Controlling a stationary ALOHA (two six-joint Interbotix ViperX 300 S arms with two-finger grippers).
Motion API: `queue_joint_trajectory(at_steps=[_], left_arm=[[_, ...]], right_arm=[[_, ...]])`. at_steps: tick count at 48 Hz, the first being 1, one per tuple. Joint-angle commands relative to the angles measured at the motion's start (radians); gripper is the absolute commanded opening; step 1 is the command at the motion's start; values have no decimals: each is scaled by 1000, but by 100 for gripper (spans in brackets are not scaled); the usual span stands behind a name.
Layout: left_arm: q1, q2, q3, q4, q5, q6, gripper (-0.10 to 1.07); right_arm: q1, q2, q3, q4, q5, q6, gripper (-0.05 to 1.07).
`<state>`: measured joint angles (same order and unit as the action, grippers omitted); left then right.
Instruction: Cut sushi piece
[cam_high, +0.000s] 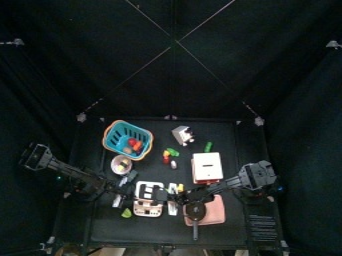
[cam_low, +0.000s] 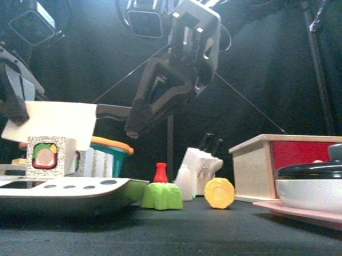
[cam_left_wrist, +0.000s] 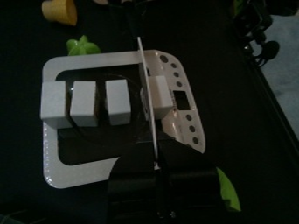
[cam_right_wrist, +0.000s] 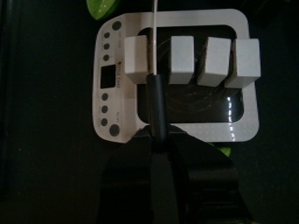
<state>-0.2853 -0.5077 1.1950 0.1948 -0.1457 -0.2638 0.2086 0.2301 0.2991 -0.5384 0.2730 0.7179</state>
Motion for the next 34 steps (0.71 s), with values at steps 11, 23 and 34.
queue_joint_trajectory(at_steps=[11,23,34], left_arm=[[98,-94,-21,78,-12,2,26],[138,-95,-25,109,-15,2,26],[143,-95,-28,107,-26,-3,36]], right_arm=[[-29,-57,-54,-17,2,-2,32],[-38,-83,-49,-32,3,-3,32],[-46,-89,-51,-37,5,0,32]])
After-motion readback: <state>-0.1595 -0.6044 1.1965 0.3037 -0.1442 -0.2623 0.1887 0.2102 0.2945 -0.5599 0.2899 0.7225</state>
